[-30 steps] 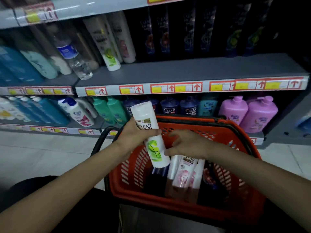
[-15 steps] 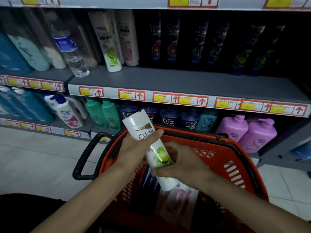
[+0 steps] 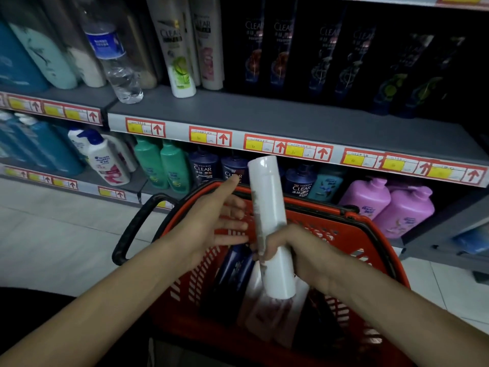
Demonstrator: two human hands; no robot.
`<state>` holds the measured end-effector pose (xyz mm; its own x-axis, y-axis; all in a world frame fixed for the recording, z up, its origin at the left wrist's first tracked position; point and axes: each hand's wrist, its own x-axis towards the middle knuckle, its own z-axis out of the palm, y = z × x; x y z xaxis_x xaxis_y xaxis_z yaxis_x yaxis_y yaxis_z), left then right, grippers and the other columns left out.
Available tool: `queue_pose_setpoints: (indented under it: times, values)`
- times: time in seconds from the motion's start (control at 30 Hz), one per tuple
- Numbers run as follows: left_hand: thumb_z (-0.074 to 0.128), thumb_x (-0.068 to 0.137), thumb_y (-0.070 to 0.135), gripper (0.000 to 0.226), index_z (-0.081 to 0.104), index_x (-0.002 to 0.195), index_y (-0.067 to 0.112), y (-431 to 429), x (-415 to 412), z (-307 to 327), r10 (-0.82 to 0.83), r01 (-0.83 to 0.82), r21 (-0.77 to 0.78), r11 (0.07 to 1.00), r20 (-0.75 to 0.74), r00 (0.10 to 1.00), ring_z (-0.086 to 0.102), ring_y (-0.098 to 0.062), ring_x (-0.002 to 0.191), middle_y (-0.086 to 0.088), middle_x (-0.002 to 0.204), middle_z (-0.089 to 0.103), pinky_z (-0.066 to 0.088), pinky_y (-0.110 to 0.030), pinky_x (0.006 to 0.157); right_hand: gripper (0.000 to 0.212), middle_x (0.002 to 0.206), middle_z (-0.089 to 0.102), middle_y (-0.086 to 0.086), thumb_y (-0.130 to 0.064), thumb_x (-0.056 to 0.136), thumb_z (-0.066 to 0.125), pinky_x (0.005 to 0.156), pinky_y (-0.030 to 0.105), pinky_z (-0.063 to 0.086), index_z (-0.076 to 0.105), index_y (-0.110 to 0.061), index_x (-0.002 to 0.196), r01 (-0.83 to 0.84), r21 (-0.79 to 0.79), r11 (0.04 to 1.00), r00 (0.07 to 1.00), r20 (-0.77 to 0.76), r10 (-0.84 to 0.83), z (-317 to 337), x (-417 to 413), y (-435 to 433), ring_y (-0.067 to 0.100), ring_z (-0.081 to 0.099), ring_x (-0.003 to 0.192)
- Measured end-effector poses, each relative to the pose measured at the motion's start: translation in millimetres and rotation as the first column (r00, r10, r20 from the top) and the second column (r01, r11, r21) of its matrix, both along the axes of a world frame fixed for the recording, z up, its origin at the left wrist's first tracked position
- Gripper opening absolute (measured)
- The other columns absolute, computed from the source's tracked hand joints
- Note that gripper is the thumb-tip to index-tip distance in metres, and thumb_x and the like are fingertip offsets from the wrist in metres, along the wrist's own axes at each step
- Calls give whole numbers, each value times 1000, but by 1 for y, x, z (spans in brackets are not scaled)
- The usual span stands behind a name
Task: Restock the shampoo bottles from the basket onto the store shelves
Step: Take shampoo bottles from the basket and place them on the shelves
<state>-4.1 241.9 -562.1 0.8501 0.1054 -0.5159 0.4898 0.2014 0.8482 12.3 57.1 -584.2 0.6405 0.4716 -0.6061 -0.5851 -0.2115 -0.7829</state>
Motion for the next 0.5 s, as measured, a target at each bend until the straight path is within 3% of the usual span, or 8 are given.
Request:
queue_pose_setpoints:
  times: [0.17,0.3,0.4,0.5]
  values:
    - [62,95,56,45,74,92,13,5,-3,0,-14,13,28,1000,26,1000,74,-20,75,-5,82,73,63,-37,70,44,86,61,19,3,51,54,82,43,49,67,0,93,47,251,967,997,-65,-32,11,2,-4,33,62,78]
    - [56,104,40,31,74,106,15,3,-10,9,-97,79,127,989,140,985,70,-18,82,-4,89,71,61,-37,81,33,84,62,16,5,57,62,81,41,51,71,-4,88,-11,261,965,1000,-2,12,21,-1,-3,29,60,81]
    - [61,100,42,24,74,108,23,3,-21,20,-154,121,152,981,226,962,69,-13,83,2,90,74,61,-34,82,44,94,71,13,6,66,69,88,40,52,72,-3,108,-62,269,961,992,124,29,31,-5,3,24,68,89]
    - [63,99,40,24,74,113,25,6,-31,32,-189,145,164,976,297,936,71,-10,84,-3,99,77,62,-30,77,59,107,75,10,16,72,61,87,35,55,62,-6,127,-77,246,966,979,204,26,43,-8,9,22,72,99]
